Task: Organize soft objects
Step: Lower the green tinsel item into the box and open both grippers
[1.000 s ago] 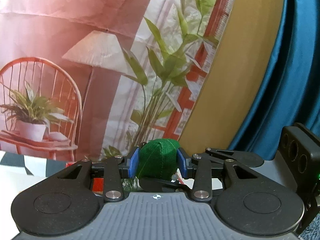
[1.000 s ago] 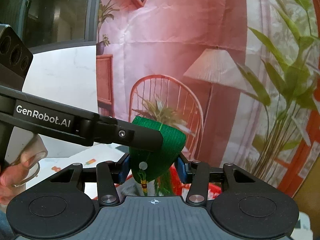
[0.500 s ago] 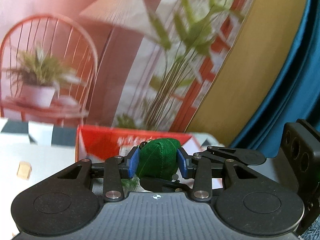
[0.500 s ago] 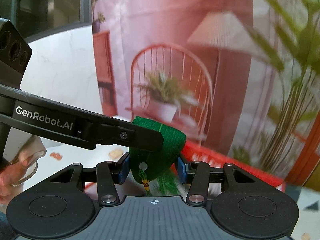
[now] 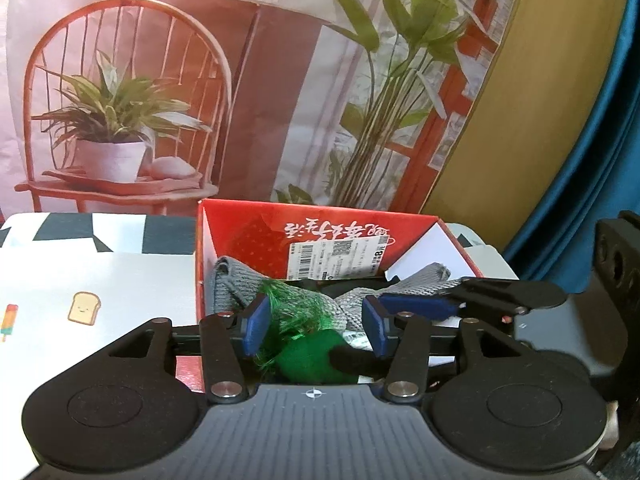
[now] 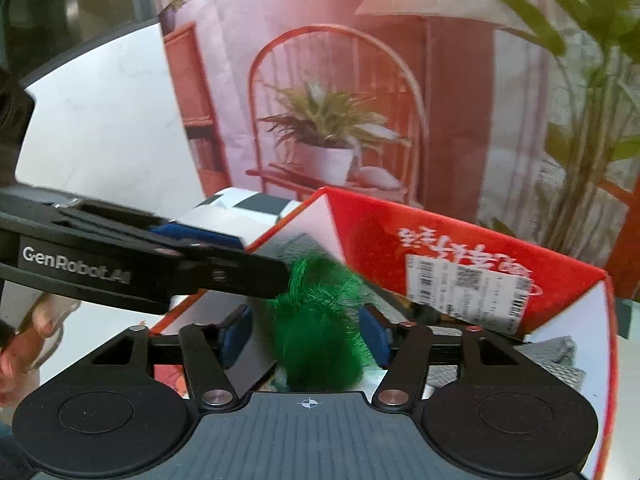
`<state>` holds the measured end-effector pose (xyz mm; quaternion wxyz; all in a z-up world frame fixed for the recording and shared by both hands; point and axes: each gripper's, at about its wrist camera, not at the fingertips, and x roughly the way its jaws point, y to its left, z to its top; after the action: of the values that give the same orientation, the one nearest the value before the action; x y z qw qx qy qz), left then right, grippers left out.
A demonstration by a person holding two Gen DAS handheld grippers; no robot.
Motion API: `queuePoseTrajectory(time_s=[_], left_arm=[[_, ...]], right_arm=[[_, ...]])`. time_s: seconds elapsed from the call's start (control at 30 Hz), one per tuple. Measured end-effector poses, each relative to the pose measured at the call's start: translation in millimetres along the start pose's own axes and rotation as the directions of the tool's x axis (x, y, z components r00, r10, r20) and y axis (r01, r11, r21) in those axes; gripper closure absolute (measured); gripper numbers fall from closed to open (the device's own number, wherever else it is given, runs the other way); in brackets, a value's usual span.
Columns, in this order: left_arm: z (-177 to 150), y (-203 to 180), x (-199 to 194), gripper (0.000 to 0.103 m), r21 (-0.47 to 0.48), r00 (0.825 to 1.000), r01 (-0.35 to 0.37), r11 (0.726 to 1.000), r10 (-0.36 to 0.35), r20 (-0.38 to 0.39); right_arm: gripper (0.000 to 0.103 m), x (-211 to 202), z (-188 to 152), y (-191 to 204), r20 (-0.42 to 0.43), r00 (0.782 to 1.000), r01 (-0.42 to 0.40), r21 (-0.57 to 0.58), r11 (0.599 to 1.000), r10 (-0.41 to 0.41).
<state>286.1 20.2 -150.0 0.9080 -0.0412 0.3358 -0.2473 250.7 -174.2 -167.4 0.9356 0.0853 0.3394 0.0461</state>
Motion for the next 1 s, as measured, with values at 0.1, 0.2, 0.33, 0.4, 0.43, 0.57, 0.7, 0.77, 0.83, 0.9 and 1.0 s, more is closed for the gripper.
queuePoseTrajectory(time_s=[0.1,0.2,0.33,0.4,0.43,0.57,0.7,0.77,0.83,0.9,1.0], left_arm=[[-2,-3,-4,0.05,0.018,1.0,-0.016,1.0,0.015,0.008],[-6,-6,-11,0.047,0.038,0.999,-0.03,0.999,0.03,0.018],[-14,-11,-20,0.044,0.067,0.998,-0.051,0.996,0.049,0.03],[-18,-11,-25,0.044,0.078,0.998,-0.061,0.995,0.058,0.036],[-21,-12,-28,0.044,0.082,0.997,-0.066,0.995,0.063,0.039],[-31,-11,-38,0.044,0.089,0.995,-0.087,0.992,0.083,0.049],[-44,-9,-49,0.044,0.082,0.993,-0.107,0.991,0.103,0.054],[-51,-9,-53,0.044,0.082,0.992,-0.117,0.99,0.113,0.055],[-57,-9,-57,0.044,0.083,0.991,-0.125,0.989,0.12,0.055],[-64,-10,-60,0.044,0.083,0.99,-0.133,0.988,0.128,0.056],[-73,-12,-64,0.044,0.079,0.989,-0.138,0.987,0.134,0.054]], right_arm=[[0.045,-8,-2,-10,0.011,1.0,0.025,0.022,0.999,-0.026],[0.045,-17,-8,-17,0.02,0.999,0.049,0.038,0.998,-0.05],[0.045,-26,-18,-22,0.024,0.996,0.081,0.057,0.995,-0.082],[0.045,-34,-24,-24,0.03,0.995,0.095,0.068,0.993,-0.097],[0.045,-38,-27,-25,0.034,0.994,0.102,0.073,0.992,-0.104],[0.045,-52,-41,-26,0.047,0.989,0.139,0.077,0.987,-0.143],[0.046,-68,-54,-25,0.066,0.982,0.173,0.08,0.982,-0.178],[0.046,-75,-60,-26,0.077,0.978,0.188,0.091,0.978,-0.195],[0.046,-82,-66,-26,0.087,0.974,0.202,0.104,0.974,-0.211],[0.046,-87,-71,-26,0.095,0.97,0.215,0.11,0.97,-0.226],[0.046,-94,-82,-26,0.103,0.964,0.232,0.123,0.965,-0.245]])
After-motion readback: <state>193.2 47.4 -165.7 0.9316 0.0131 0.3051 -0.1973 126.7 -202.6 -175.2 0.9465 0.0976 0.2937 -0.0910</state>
